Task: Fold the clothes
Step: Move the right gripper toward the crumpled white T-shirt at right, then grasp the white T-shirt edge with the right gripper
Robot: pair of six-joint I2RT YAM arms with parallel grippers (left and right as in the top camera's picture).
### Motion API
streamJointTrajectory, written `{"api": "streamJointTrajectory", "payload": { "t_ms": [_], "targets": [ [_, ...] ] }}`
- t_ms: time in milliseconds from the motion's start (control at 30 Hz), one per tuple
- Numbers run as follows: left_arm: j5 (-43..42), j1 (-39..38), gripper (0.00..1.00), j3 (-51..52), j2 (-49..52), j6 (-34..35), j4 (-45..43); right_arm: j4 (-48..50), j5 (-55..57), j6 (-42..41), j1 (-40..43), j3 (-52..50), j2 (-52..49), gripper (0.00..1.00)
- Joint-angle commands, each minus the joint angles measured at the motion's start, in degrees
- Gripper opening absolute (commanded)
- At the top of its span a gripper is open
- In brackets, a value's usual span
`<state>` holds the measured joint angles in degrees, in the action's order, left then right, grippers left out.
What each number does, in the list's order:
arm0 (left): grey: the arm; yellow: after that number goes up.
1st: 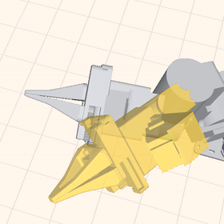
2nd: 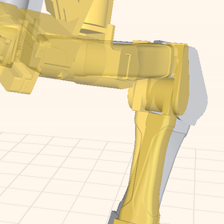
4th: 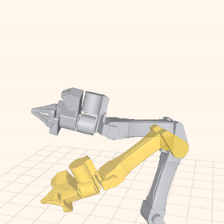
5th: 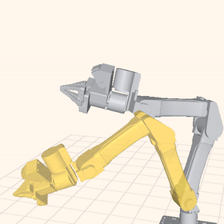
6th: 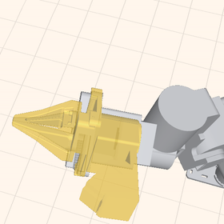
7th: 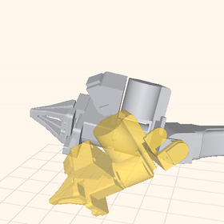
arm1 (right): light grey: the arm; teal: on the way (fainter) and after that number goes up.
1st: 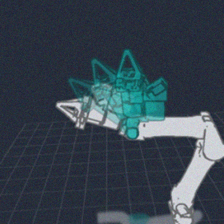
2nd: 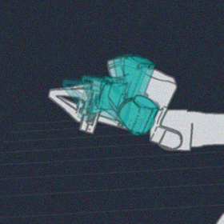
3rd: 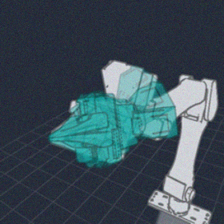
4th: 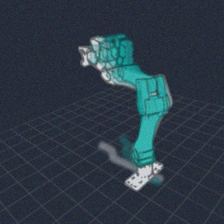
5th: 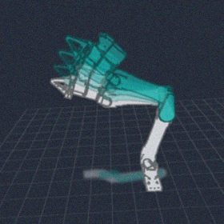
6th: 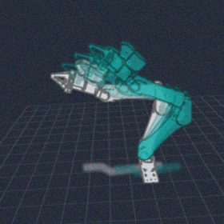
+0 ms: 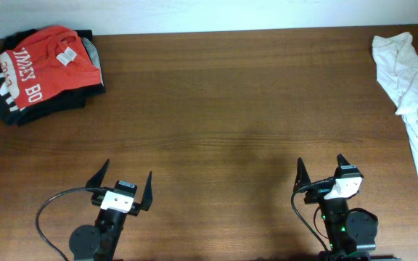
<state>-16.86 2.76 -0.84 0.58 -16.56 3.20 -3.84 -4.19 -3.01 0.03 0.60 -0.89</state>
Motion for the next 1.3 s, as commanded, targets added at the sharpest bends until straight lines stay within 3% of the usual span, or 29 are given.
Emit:
{"api": "streamJointTrajectory", "payload": {
  "t_ms": [0, 300, 333, 400, 467, 600, 733, 867, 967, 1133, 1267],
  "targets": [
    [0.2, 0.39, 0.99, 0.33, -0.24, -0.26, 0.09, -0.24, -1.16, -0.22, 0.37, -0.28, 0.68, 0.99],
    [0.2, 0.39, 0.99, 0.33, -0.24, -0.24, 0.07, 0.22, -2.12, -1.16, 0.35, -0.28, 0.7, 0.99],
    [0.2, 0.39, 0.99, 0.33, -0.24, -0.24, 0.09, 0.42, -5.57, -4.61, 0.35, -0.28, 0.7, 0.99],
    [0.2, 0.39, 0.99, 0.33, -0.24, -0.26, 0.09, 1.18, -18.1, -19.04, 0.35, -0.28, 0.68, 0.99],
    [0.2, 0.39, 0.99, 0.33, -0.24, -0.24, 0.09, 3.61, -20.5, -27.63, 0.37, -0.28, 0.7, 0.99],
    [0.2, 0.39, 0.99, 0.33, -0.24, -0.24, 0.09, 8.2, -20.92, -35.82, 0.35, -0.28, 0.7, 0.99],
    [0.2, 0.39, 0.99, 0.33, -0.24, -0.24, 0.09, 25.68, -19.56, -30.73, 0.37, -0.02, 0.68, 0.99],
    [0.2, 0.39, 0.99, 0.33, -0.24, -0.26, 0.09, 26.43, -9.33, -25.05, 0.37, 5.97, -2.56, 0.99],
    [0.2, 0.39, 0.99, 0.33, -0.24, -0.24, 0.09, 26.29, -4.87, -19.61, 0.37, 11.8, -10.82, 0.99],
    [0.2, 0.39, 0.99, 0.33, -0.24, -0.26, 0.09, 20.02, 2.03, -10.71, 0.48, 27.85, -32.09, 0.99],
    [0.2, 0.39, 0.99, 0.33, -0.24, -0.24, 0.09, 3.67, 20.11, -8.2, 0.48, 47.95, -51.3, 0.99]
  ]
}}
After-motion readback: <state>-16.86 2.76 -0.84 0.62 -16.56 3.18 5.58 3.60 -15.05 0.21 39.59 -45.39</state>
